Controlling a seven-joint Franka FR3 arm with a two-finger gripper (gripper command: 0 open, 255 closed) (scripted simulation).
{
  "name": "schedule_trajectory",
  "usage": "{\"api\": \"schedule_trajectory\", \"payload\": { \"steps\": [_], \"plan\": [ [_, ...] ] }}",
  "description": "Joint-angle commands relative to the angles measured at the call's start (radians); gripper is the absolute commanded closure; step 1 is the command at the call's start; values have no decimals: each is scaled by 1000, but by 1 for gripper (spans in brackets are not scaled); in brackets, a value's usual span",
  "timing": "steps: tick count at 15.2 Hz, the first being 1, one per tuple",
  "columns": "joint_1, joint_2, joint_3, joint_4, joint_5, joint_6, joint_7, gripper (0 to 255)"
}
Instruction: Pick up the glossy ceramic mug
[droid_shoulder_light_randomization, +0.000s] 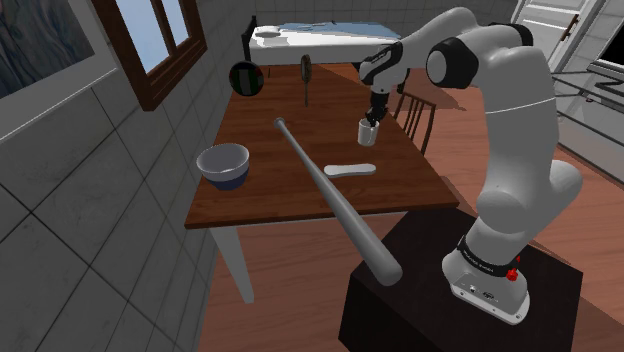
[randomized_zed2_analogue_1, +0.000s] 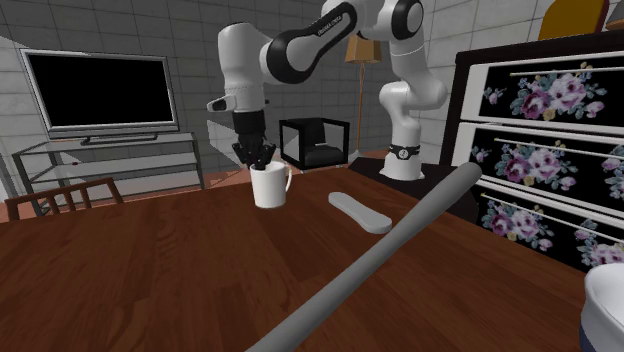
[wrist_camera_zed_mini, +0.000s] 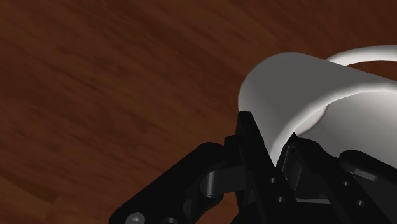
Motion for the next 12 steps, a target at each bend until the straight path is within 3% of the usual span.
{"api": "schedule_trajectory", "payload": {
  "steps": [1, 12],
  "plan": [
    [1, -13, -3, 10, -5, -22, 4, 255],
    [5, -63, -14, 58, -24, -118, 19, 255]
  ]
}}
